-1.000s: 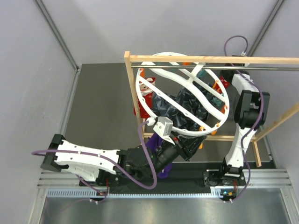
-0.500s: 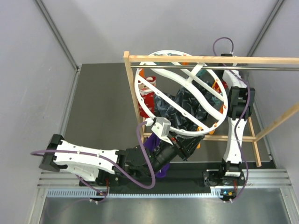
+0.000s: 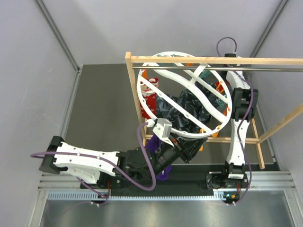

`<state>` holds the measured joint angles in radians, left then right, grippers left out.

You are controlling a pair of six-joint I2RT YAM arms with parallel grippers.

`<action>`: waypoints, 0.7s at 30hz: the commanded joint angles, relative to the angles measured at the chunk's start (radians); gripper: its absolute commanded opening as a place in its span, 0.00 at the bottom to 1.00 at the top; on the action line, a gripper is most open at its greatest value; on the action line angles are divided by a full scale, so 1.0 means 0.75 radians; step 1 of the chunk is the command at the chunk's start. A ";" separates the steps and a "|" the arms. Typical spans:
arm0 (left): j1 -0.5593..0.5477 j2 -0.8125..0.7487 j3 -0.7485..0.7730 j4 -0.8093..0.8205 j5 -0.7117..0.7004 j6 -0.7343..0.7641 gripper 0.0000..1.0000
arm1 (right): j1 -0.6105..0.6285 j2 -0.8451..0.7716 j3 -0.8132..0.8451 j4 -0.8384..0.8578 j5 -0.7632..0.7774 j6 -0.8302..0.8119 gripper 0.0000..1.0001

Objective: Clip the socks to the hanger
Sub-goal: Pick up the sock from the bin.

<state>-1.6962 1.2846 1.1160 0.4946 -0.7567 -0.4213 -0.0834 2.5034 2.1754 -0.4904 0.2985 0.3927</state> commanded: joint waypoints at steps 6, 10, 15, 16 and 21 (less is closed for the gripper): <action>0.000 0.009 -0.050 -0.197 -0.061 -0.093 0.00 | 0.005 -0.458 -0.257 -0.023 -0.173 0.049 0.00; 0.008 -0.005 -0.042 -0.199 -0.085 -0.068 0.00 | 0.005 -0.835 -0.770 0.213 -0.298 0.094 0.00; 0.020 0.001 -0.013 -0.216 -0.100 -0.072 0.00 | 0.005 -1.281 -1.204 0.280 -0.333 0.113 0.00; 0.022 0.009 -0.009 -0.216 -0.100 -0.070 0.00 | 0.005 -1.351 -1.332 0.273 -0.312 0.108 0.00; 0.030 0.034 0.013 -0.234 -0.112 -0.097 0.00 | -0.014 -1.848 -1.659 0.184 -0.269 0.070 0.00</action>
<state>-1.6825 1.2785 1.1271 0.4549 -0.7616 -0.4290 -0.0872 1.2846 1.0122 -0.3450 0.0860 0.4549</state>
